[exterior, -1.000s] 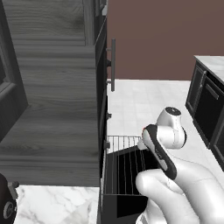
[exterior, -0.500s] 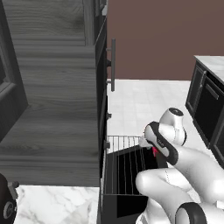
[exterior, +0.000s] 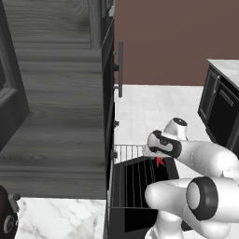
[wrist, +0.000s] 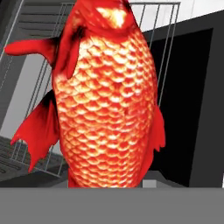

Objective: Place the fish on the rack of the oven, and slide the rack back inside. Close the oven door.

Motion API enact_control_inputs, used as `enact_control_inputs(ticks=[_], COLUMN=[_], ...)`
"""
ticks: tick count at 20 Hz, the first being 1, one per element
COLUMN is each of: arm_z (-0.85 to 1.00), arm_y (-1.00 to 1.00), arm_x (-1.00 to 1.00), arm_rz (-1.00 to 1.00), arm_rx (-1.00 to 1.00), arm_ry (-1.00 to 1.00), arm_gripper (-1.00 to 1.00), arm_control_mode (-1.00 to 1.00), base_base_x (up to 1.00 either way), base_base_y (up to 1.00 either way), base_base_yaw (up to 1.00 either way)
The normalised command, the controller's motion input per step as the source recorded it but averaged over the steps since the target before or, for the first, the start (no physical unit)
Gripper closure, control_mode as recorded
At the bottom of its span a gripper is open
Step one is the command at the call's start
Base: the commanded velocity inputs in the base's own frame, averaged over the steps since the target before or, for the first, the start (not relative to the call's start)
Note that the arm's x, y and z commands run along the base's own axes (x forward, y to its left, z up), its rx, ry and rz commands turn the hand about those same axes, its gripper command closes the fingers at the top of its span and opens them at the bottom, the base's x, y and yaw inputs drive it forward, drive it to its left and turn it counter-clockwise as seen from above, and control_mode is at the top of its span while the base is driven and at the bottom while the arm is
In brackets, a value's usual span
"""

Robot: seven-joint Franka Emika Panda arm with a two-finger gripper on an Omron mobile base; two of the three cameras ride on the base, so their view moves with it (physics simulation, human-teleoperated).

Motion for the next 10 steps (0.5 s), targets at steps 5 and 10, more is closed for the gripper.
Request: enact_control_inputs(ticks=[5,10], arm_z=[-0.97,-0.84], arm_y=[0.33,0.13], arm_x=[0.01,-0.01], arm_rz=[-0.12,-0.11], arm_rx=[0.0,0.0], arm_ry=[-0.07,-0.1], arm_gripper=[1.0,1.0], arm_control_mode=[-1.0,-1.0], base_base_x=[0.0,0.0], base_base_y=[0.0,0.0], base_base_yaw=[0.0,0.0])
